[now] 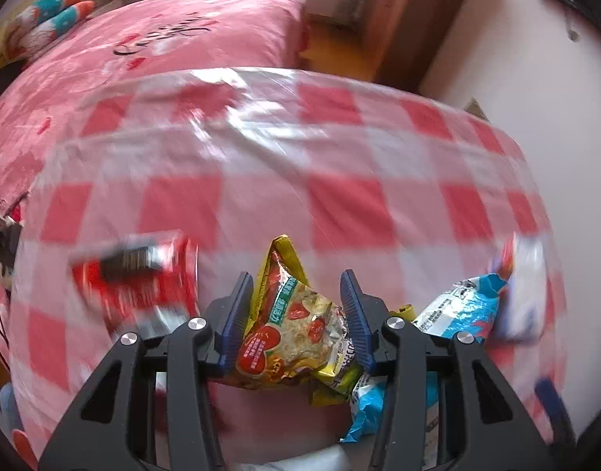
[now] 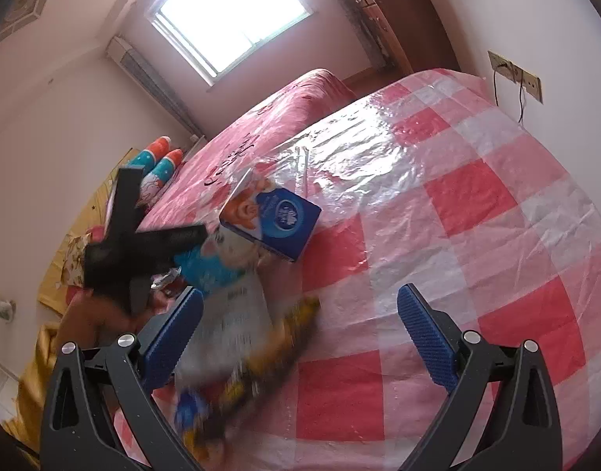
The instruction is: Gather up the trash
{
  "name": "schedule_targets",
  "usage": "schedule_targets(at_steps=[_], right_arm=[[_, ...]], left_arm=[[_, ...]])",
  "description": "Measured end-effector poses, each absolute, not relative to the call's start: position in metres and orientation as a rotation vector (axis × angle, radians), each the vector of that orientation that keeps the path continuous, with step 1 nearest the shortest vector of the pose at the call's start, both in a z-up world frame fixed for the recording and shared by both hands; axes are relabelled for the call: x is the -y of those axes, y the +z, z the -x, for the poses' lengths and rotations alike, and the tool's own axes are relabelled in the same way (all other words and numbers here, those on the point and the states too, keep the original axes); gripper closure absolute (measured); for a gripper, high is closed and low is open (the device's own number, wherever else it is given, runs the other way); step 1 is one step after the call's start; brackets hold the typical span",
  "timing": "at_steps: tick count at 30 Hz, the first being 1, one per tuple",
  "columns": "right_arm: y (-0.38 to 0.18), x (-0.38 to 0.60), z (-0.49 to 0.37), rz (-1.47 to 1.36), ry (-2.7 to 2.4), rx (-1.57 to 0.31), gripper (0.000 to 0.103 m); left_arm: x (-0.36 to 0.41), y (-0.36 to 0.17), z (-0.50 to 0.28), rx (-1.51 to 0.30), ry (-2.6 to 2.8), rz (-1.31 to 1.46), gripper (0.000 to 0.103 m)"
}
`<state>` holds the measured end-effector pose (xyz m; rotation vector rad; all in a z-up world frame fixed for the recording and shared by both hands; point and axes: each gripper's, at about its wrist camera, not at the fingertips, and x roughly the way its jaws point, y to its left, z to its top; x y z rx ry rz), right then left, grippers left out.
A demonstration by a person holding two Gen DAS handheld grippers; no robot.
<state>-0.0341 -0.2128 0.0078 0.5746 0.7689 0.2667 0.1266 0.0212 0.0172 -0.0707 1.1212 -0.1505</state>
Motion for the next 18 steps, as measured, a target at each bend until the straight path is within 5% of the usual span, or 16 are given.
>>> schedule_targets(at_steps=[9, 12, 14, 18], right_arm=[[-0.003, 0.212, 0.032, -0.582, 0.295, -0.810, 0.005], [-0.004, 0.210, 0.032, -0.596, 0.325, -0.813, 0.005], [-0.004, 0.206, 0.032, -0.589, 0.345, -0.812, 0.005], [-0.003, 0.201, 0.030, -0.575, 0.358, -0.820, 0.005]], left_arm=[[-0.008, 0.032, -0.067, -1.065, -0.250, 0.033, 0.055], [-0.025, 0.045, -0.058, -1.016, -0.214, 0.044, 0.047], [-0.042, 0.056, -0.053, -0.955, -0.159, 0.035, 0.032], [-0.075, 0.063, -0.061, -0.922, -0.098, 0.061, 0.026]])
